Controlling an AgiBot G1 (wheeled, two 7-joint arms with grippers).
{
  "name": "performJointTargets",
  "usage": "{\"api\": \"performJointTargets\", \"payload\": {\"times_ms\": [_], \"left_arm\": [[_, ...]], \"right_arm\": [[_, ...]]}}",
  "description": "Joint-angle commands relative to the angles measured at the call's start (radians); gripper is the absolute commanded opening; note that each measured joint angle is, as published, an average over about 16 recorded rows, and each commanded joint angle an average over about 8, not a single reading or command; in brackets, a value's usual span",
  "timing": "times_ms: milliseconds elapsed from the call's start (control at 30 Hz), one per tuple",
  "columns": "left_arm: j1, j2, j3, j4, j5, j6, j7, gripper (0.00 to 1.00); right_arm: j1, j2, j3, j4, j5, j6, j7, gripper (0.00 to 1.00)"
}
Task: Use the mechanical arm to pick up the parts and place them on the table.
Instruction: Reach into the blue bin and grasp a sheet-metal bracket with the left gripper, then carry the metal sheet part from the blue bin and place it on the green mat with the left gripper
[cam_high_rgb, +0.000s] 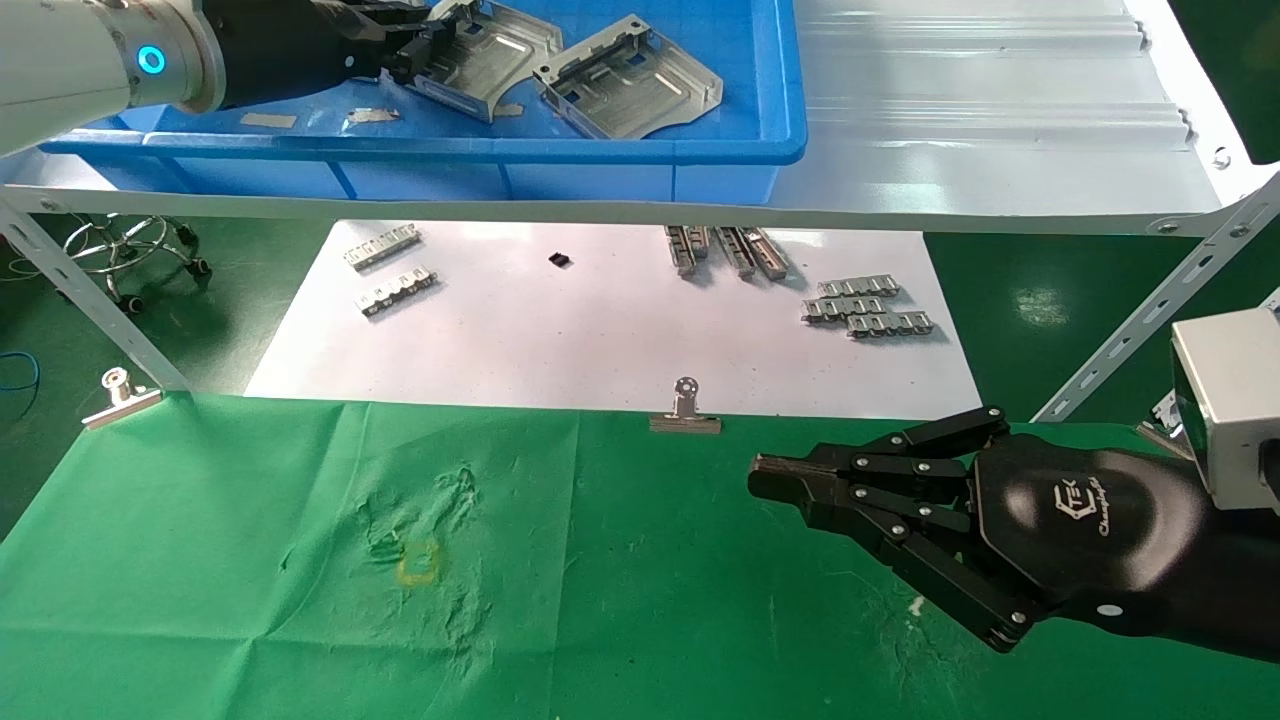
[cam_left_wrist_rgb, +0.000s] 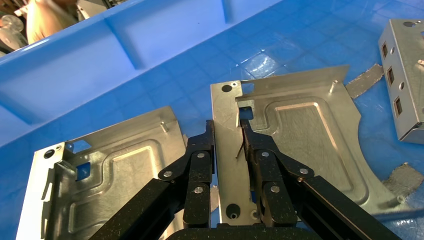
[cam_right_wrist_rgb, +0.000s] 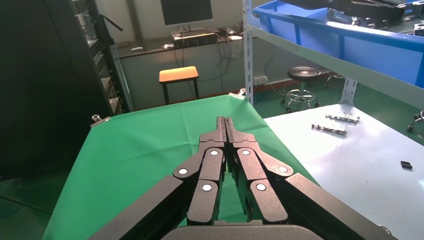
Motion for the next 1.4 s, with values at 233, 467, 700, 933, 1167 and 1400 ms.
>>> {"api": "performJointTargets", "payload": {"times_ms": [233,467,700,933,1167,1400], "left_arm": [[-0.009,-0.008,-0.007,-0.004,-0.01,0.012,0.003,0.0],[-0.031,-0.039,-0.029,-0.021,-0.042,0.072,0.013,0.0],[-0.045,-0.12,-0.065,-0.055,-0.096,0.263,0.051,0.0],[-0.03,-0.222,-0.102,-0.107,-0.16,0.584,0.138,0.0],[0.03,-0.31,-0.095,-0.208,-0.197,0.81,0.262,0.0],[0.193,-0.434,-0.017,-0.499,-0.329,0.826,0.313,0.0]], "right_arm": [[0.0,0.0,0.0,0.0,0.0,0.0,0.0,0.0],[0.0,0.0,0.0,0.0,0.0,0.0,0.0,0.0],[0.0,0.0,0.0,0.0,0.0,0.0,0.0,0.0],[0.0,0.0,0.0,0.0,0.0,0.0,0.0,0.0],[0.0,0.0,0.0,0.0,0.0,0.0,0.0,0.0],[0.0,0.0,0.0,0.0,0.0,0.0,0.0,0.0]]}}
